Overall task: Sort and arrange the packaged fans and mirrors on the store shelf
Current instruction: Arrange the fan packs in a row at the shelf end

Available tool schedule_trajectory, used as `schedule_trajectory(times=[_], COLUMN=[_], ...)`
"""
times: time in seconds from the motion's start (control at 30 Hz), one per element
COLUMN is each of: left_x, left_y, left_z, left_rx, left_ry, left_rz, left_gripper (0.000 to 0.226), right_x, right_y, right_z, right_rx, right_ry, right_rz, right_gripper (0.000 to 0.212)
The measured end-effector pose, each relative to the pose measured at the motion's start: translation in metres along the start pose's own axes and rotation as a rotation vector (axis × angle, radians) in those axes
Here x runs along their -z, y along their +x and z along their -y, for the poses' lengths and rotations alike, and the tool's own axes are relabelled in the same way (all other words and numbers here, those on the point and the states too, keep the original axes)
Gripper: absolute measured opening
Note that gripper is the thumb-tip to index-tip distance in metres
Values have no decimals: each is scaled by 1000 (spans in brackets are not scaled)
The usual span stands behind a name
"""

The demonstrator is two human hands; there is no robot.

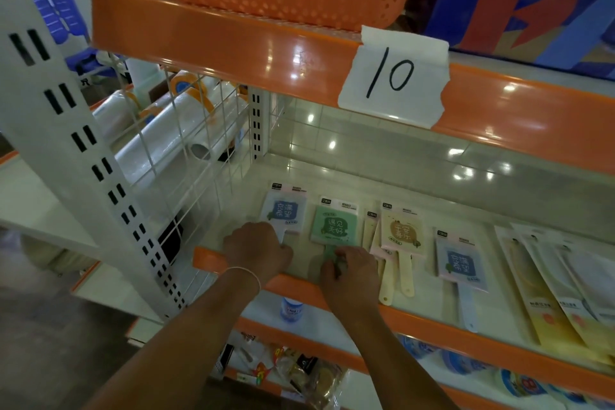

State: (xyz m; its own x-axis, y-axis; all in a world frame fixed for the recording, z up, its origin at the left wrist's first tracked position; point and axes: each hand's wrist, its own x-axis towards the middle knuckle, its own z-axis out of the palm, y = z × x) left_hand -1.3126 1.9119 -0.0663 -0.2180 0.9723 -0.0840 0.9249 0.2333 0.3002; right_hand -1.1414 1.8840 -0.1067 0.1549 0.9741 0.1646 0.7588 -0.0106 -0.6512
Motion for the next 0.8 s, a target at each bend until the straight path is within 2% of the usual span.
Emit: schedule_trajectory(times=[0.1, 0.5, 0.67, 0.8], left_x=[0, -5, 1, 4], left_y=[-2, -11, -14, -16], left_z=[-7, -12, -16, -18], left_rx=[-37, -63, -76, -81], left_ry=[8, -134, -130, -121], left_rz=[1, 4, -26, -46], left_gripper=[15, 33, 24, 27], right_x=[0, -5, -5, 0], right_y=[-1, 0, -1, -5], right_z=[0, -1, 0, 4], right_rx=[13, 43, 73, 72], right_ry=[-13, -71, -108, -69], right_rz=[-4, 6, 7, 18], right_gripper=[37, 9, 18, 18])
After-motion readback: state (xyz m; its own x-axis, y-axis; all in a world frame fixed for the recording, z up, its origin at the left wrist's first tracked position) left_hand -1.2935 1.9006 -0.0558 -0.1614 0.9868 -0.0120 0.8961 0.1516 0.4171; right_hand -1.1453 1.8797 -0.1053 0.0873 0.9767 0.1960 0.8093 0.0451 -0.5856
